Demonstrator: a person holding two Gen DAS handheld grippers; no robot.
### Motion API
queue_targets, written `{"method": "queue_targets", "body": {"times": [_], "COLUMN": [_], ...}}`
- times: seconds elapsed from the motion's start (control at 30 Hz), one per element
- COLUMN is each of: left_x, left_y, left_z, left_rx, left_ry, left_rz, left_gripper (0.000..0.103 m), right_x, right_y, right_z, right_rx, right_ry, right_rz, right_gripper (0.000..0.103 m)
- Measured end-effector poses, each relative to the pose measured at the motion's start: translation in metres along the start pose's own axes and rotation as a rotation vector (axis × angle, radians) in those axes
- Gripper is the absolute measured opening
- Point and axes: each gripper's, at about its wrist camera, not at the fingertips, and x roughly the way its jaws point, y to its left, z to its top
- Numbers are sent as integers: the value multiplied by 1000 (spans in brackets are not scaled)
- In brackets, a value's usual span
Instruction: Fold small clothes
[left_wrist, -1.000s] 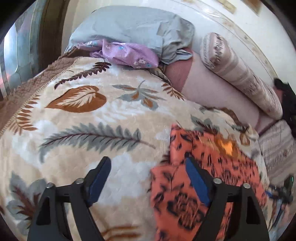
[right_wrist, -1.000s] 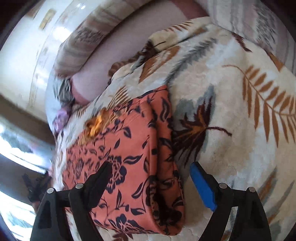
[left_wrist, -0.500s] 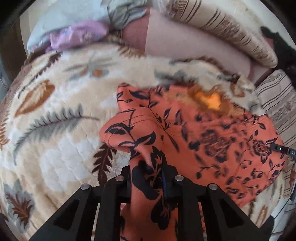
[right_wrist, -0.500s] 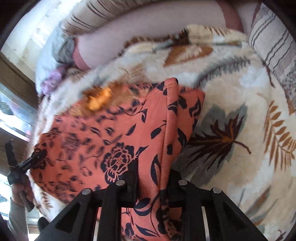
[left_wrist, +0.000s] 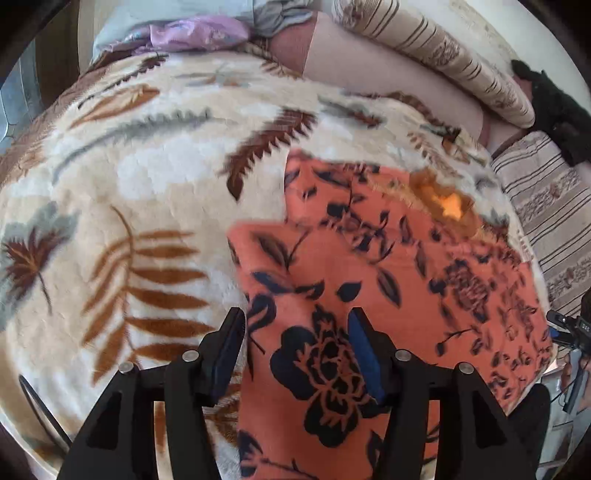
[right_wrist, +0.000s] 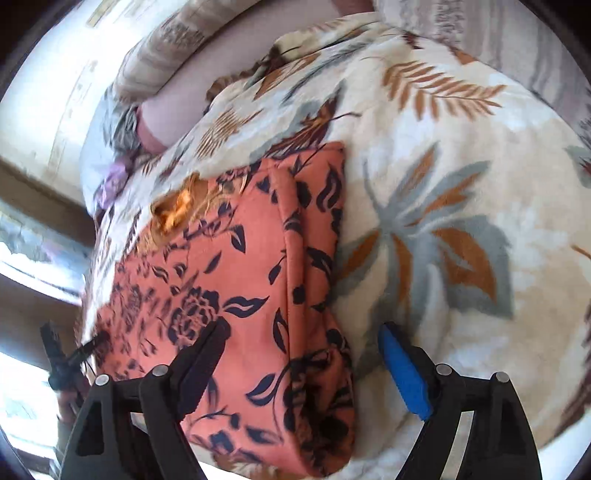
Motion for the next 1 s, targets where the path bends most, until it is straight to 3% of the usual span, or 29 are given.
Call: {"method": "queue_targets", "body": {"times": [0.13,0.23,0.33,0.4,0.43,0.47,0.7,0.77,0.8,0.9,0.97,1.0], "left_x": [-24,-10,7,16,18,22,21,10,9,30,43,44], "left_y": [-1,4,7,7,8,8,16,22,25,28,23,18], "left_z": [21,25,22,21,19,20,21,16,14,16,17,18], "left_rx": [62,58,54,43,41,41,17,13,-3,-43,-38,-6], "left_ry": [-115,-105,-63,-50,-47,-44,-30,-69,-78,-6,31,35], "left_rz": [8,-14,-18,-25,-20,-14,8,-8,-13,-42,-55,-66], "left_gripper": [66,66,66,66,66,66,66,67,72,73,45,24], "right_x": [-26,-25,11,27,30,37,30,24,21,32,45,47], "right_y": [17,34,52,49,45,45,41,42,42,40,37,40], "right_z": [29,37,45,44,40,40,34,32,31,32,32,31], "right_rx": [-78,-177,-257,-273,-276,-282,-275,-273,-278,-274,-261,-278], "right_ry": [-131,-177,-147,-120,-102,-76,-89,-96,-100,-80,-53,-61], "right_rz": [-26,-30,-118,-149,-160,-173,-161,-150,-141,-149,-154,-170], "right_gripper": [87,87,85,71,54,43,48,63,65,66,61,51]}}
